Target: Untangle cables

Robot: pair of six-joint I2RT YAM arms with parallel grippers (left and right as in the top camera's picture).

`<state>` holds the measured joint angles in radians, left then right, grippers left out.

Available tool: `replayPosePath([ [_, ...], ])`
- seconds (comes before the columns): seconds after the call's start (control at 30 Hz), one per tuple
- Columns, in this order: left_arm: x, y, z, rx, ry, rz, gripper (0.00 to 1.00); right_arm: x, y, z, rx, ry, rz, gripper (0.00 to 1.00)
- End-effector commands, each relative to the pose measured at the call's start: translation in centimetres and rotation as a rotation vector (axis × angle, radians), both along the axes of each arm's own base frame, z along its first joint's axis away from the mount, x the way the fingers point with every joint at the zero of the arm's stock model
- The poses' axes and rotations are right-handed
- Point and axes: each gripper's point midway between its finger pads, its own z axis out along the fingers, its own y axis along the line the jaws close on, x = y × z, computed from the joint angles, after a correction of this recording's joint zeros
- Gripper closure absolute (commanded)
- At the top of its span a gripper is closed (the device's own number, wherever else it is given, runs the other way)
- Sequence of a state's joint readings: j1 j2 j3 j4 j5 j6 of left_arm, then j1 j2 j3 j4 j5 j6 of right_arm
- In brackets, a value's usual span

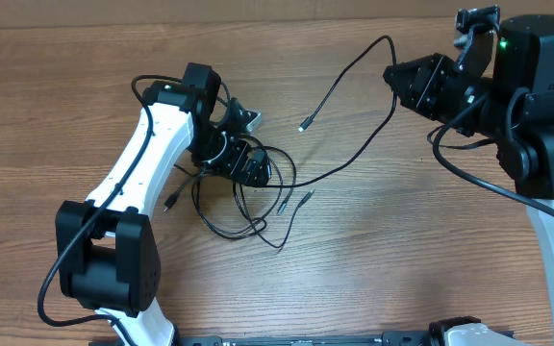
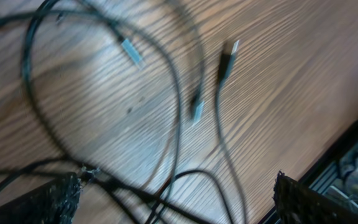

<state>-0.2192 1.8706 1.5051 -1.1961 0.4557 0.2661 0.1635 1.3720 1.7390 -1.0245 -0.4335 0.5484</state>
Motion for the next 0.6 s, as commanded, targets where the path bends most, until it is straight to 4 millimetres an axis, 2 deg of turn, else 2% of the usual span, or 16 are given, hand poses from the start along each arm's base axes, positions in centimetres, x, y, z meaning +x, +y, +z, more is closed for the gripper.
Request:
replayPosePath([
  [0.0,0.0,1.3,-1.1,0.076,0.003,-0.029,0.0,-0.3,1.2,2.5,0.053,-0.079,0.085,0.96],
  [0.3,-0.1,1.2,-1.1,0.072,0.003,-0.039,0.0,0.1,2.8,6.7,0.145,-0.242,0.174,0.96],
  [0.57,0.1,0.6,-0.9,0.032,-0.003,-0.037,0.01,0.9,3.1,10.6,0.214,-0.38,0.168,0.96],
])
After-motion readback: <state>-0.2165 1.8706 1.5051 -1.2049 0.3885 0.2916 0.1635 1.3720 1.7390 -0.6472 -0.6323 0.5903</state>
